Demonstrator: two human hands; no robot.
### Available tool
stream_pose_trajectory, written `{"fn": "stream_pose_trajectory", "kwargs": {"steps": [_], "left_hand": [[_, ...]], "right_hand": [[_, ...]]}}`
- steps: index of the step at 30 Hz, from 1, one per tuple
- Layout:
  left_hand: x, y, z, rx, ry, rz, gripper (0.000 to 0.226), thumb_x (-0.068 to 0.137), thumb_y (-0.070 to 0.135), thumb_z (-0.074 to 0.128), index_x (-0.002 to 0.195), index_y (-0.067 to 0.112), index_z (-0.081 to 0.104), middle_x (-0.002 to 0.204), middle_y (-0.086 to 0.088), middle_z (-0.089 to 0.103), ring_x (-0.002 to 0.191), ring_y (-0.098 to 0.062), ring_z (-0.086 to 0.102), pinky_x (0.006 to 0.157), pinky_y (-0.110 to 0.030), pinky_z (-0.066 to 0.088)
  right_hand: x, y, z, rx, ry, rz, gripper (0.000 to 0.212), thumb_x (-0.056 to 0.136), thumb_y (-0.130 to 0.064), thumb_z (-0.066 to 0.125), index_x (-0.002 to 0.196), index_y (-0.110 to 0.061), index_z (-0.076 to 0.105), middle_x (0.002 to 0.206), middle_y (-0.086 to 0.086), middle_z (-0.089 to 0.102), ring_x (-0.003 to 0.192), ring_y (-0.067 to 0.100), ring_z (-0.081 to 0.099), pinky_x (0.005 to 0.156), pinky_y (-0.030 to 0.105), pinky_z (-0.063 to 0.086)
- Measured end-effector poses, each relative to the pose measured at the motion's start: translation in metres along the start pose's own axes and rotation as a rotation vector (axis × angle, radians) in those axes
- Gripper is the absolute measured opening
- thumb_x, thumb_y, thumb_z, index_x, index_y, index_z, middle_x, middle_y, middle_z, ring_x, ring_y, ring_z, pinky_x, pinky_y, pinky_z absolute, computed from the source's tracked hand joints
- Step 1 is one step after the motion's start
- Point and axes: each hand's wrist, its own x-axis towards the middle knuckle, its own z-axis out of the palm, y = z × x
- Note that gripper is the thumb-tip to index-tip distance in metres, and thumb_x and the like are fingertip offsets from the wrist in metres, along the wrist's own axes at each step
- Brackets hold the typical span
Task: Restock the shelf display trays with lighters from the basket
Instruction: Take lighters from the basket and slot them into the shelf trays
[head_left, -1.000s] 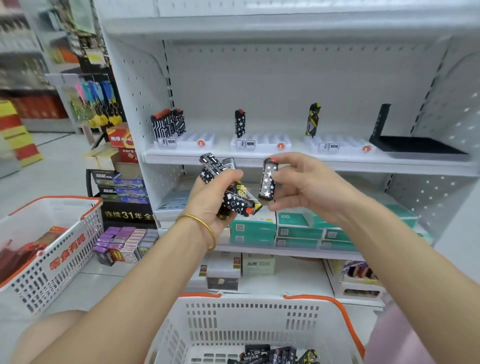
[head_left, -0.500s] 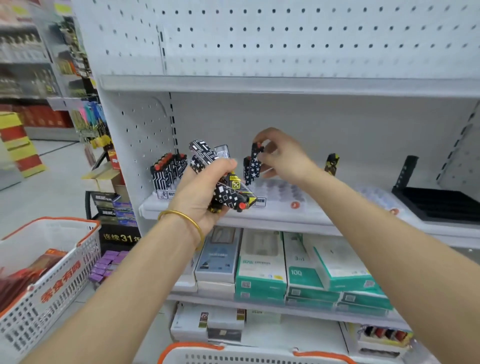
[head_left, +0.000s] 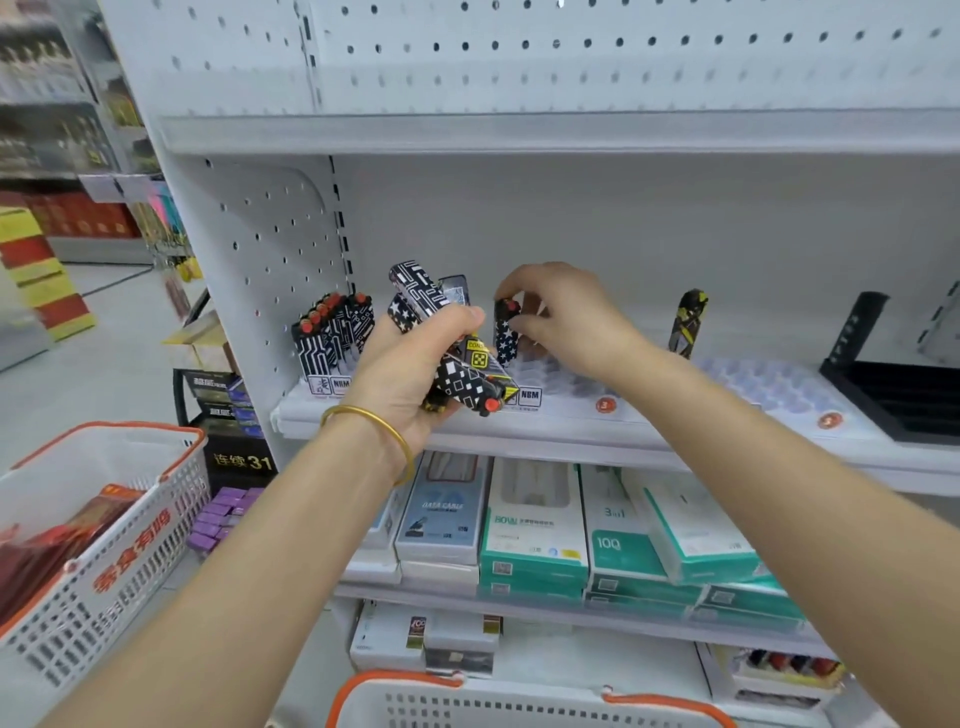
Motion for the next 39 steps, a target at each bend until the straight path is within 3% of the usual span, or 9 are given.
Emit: {"fn": "stream_pose_trajectory", "kwargs": {"steps": [6, 11, 14, 16, 19, 24, 29, 34, 39], "left_hand": [[-0.004, 0.004, 0.002, -0.007, -0.005, 0.02, 0.021, 0.08, 0.015, 0.07, 0.088, 0.022, 0.052, 0.066, 0.003, 0.062, 0.076, -0.022, 0.066, 0.089, -0.05, 0.049], [-0.009, 0.004, 0.004, -0.018, -0.004, 0.014, 0.022, 0.08, 0.015, 0.07, 0.09, 0.022, 0.052, 0.066, 0.003, 0.062, 0.074, -0.02, 0.065, 0.086, -0.048, 0.05], [-0.014, 0.003, 0.008, -0.054, -0.02, 0.021, 0.02, 0.082, 0.013, 0.067, 0.091, 0.021, 0.052, 0.065, 0.003, 0.062, 0.063, -0.015, 0.065, 0.075, -0.04, 0.054], [-0.015, 0.002, 0.011, -0.075, -0.022, 0.038, 0.017, 0.083, 0.012, 0.066, 0.087, 0.022, 0.053, 0.061, 0.005, 0.062, 0.063, -0.014, 0.064, 0.068, -0.035, 0.053], [-0.019, -0.001, 0.017, -0.098, -0.019, 0.059, 0.017, 0.084, 0.012, 0.065, 0.085, 0.023, 0.052, 0.063, 0.006, 0.062, 0.061, -0.013, 0.062, 0.056, -0.028, 0.051], [-0.026, -0.004, 0.029, -0.111, -0.023, 0.032, 0.016, 0.084, 0.011, 0.065, 0.086, 0.021, 0.052, 0.069, 0.0, 0.06, 0.057, -0.014, 0.061, 0.05, -0.025, 0.05], [-0.029, -0.007, 0.038, -0.092, -0.005, 0.014, 0.016, 0.082, 0.016, 0.068, 0.086, 0.022, 0.053, 0.07, -0.001, 0.06, 0.064, -0.019, 0.058, 0.059, -0.03, 0.043], [-0.032, -0.006, 0.053, -0.097, -0.042, 0.005, 0.017, 0.083, 0.013, 0.066, 0.086, 0.022, 0.052, 0.062, 0.005, 0.062, 0.053, -0.011, 0.063, 0.058, -0.027, 0.044], [-0.036, -0.01, 0.076, -0.048, -0.11, -0.02, 0.02, 0.083, 0.013, 0.067, 0.093, 0.021, 0.052, 0.073, 0.003, 0.059, 0.052, -0.008, 0.065, 0.062, -0.031, 0.05]], "right_hand": [[-0.006, 0.002, 0.0, -0.27, -0.003, -0.082, 0.033, 0.095, -0.013, 0.045, 0.125, -0.019, 0.058, 0.113, 0.013, 0.051, 0.095, 0.034, 0.054, 0.08, 0.039, 0.047], [-0.014, -0.003, -0.004, -0.253, -0.022, -0.058, 0.043, 0.094, -0.006, 0.039, 0.134, -0.019, 0.049, 0.116, 0.011, 0.051, 0.096, 0.029, 0.056, 0.081, 0.038, 0.048], [-0.026, -0.014, -0.016, 0.116, 0.015, 0.108, 0.035, 0.093, -0.007, 0.046, 0.127, -0.015, 0.053, 0.095, 0.006, 0.058, 0.078, 0.021, 0.062, 0.065, 0.028, 0.05], [-0.042, -0.027, -0.027, 0.565, -0.095, 0.251, 0.016, 0.096, -0.014, 0.048, 0.107, -0.008, 0.058, 0.08, 0.007, 0.06, 0.06, 0.02, 0.062, 0.057, 0.032, 0.052], [-0.066, -0.038, -0.035, 0.796, -0.242, 0.29, 0.015, 0.096, -0.02, 0.049, 0.093, -0.007, 0.054, 0.08, 0.015, 0.063, 0.057, 0.021, 0.063, 0.05, 0.031, 0.054], [-0.081, -0.035, -0.036, 0.83, -0.159, 0.302, 0.01, 0.088, -0.003, 0.06, 0.094, -0.009, 0.054, 0.071, 0.009, 0.062, 0.052, 0.016, 0.062, 0.049, 0.026, 0.054], [-0.094, -0.022, -0.05, 0.719, -0.131, 0.286, 0.015, 0.091, -0.003, 0.054, 0.1, -0.01, 0.063, 0.074, 0.009, 0.059, 0.055, 0.012, 0.055, 0.054, 0.023, 0.053], [-0.112, -0.003, -0.07, 0.654, -0.088, 0.35, 0.014, 0.092, -0.005, 0.053, 0.091, -0.012, 0.065, 0.071, 0.002, 0.058, 0.061, 0.009, 0.051, 0.056, 0.025, 0.051], [-0.128, 0.031, -0.092, 0.685, 0.094, 0.499, 0.009, 0.092, -0.003, 0.051, 0.089, -0.009, 0.057, 0.077, 0.008, 0.059, 0.049, 0.007, 0.053, 0.045, 0.018, 0.045]]}}
